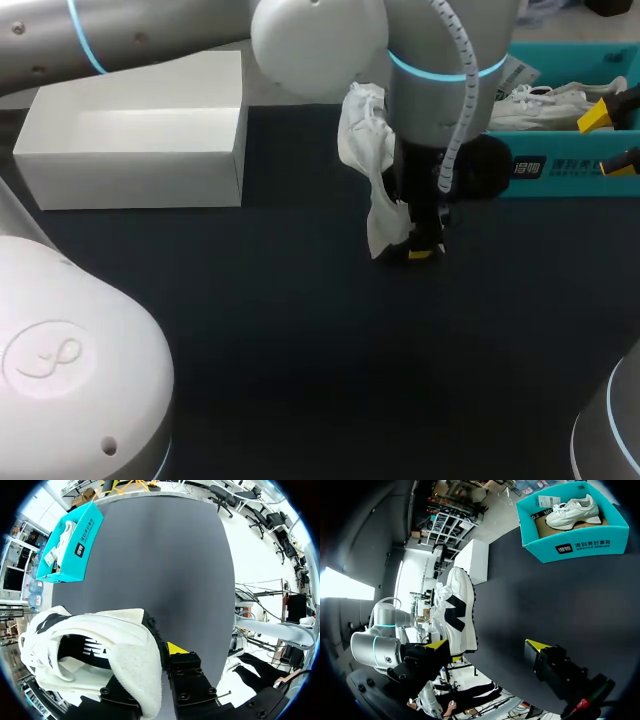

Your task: Take the shoe out of the shoebox, open the shoe tongue, remove and reinsert the insole, then place the shoe into the shoebox

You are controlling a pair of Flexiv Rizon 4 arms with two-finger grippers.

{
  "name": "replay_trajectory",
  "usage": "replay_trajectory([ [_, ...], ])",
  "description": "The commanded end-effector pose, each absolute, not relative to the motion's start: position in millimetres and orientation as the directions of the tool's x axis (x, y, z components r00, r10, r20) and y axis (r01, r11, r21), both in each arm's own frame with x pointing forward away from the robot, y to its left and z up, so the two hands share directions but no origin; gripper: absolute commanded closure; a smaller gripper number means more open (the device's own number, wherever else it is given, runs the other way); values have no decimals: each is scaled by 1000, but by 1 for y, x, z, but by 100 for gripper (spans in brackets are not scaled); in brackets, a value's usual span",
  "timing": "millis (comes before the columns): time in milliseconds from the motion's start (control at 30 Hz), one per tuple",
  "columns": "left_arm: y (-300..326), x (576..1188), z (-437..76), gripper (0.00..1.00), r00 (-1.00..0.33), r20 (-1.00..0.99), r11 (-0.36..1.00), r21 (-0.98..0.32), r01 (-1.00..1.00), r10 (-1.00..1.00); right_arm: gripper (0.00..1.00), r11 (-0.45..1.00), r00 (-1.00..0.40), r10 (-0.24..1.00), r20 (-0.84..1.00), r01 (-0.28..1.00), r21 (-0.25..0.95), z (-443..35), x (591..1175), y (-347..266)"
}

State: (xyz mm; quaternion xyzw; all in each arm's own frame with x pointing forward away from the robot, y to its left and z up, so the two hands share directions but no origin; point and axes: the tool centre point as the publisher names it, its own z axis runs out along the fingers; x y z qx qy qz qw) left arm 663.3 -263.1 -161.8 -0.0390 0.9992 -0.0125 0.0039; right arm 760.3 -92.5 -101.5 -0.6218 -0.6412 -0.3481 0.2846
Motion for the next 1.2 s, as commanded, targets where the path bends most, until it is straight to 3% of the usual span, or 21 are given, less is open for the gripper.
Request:
replay_trajectory([
  [33, -239, 670, -160, 100, -995, 10, 994, -56, -99, -98, 0, -16, -63, 602, 796, 996, 91, -102, 761, -92],
  [467, -120, 714, -156, 100, -989, 20, 985, -90, -146, -145, 0, -16, -63, 602, 796, 996, 91, -102, 761, -92],
  [833, -26, 749, -155, 100, -971, 52, 972, -19, -234, -233, 0, -16, -63, 602, 796, 996, 91, -102, 761, -92],
  [1200, 46, 789, -155, 100, -961, 20, 956, -103, -275, -274, 0, -16, -63, 602, 796, 996, 91, -102, 761, -92],
])
